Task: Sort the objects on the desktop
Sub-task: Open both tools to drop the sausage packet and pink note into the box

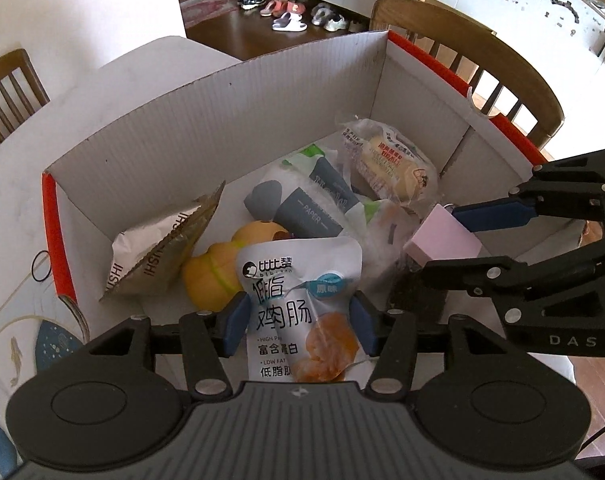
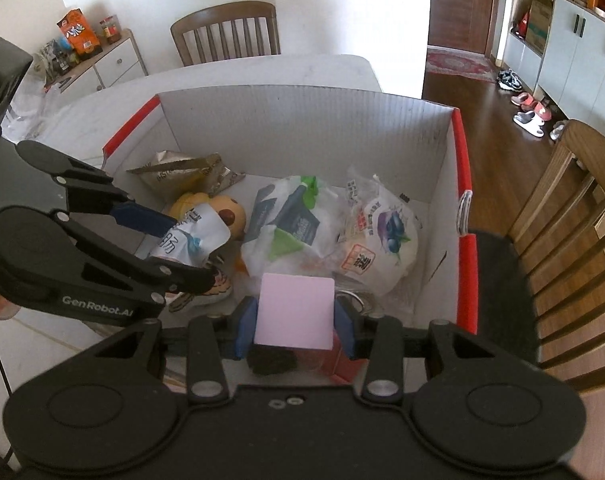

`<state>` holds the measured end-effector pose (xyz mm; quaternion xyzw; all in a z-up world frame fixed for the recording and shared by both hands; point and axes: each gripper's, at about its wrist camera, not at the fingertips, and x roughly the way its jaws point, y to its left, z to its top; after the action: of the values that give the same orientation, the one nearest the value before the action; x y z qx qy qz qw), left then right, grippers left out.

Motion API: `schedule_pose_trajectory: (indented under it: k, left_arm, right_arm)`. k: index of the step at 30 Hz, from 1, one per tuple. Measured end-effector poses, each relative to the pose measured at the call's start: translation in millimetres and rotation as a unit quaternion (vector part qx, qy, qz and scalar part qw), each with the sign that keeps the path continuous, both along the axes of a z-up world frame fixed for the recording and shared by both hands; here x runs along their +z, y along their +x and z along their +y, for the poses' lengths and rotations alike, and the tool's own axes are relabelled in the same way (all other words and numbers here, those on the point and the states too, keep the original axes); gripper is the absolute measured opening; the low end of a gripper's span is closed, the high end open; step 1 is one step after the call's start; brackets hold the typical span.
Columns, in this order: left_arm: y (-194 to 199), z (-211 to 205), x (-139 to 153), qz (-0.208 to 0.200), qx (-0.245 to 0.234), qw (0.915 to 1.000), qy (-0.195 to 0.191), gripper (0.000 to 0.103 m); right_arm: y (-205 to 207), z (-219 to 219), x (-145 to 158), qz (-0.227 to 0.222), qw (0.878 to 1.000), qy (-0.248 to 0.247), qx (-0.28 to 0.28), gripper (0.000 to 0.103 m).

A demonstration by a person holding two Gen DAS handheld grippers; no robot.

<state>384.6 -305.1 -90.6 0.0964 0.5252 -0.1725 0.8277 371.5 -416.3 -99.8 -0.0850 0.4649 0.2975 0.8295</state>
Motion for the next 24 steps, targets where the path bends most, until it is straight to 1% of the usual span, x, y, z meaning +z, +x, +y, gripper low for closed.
schedule_pose_trajectory:
  k: [4,6,10,11,16,18,24]
  left_arm:
    - [0.4,5.1,-1.4,0.011,0.008,0.9998,-0.012,0.056]
    - [-1.0,7.6,-0.2,0.008,0.014,0.9998,-0.012,0.062]
    - [-5.6,15.1,7.6,-0.001,0.023,0.9993,-0.030,0.065]
    - [-7.2,16.7,9.6,-0.004,0.026,0.9991,-0.033,0.068]
    - [-17.7,22.2,20.3,-0.020,0.026,0.9980,-0.054,0.068]
    - [-23.1,25.5,26.1,-0.030,0.030,0.9974,-0.059,0.070]
    - [-39.1,38.8,42.8,-0.055,0.048,0.9940,-0.082,0.070]
  right_arm:
    - [0.1,-0.3,1.0,0.003,1.000,0.004,0.000,0.045]
    - [-0.2,0.0,1.8,0.003,1.000,0.007,0.001,0.047]
    - [-3.5,0.6,5.9,-0.004,1.000,0.009,0.002,0.054]
    - [-4.1,0.7,7.5,-0.006,1.000,0.010,0.002,0.055]
    - [-7.9,-2.7,17.9,-0.012,1.000,0.023,0.001,0.056]
    - [-10.1,-4.1,23.0,-0.013,0.999,0.030,0.000,0.056]
    - [-20.1,-6.5,36.1,-0.019,0.998,0.053,-0.006,0.056]
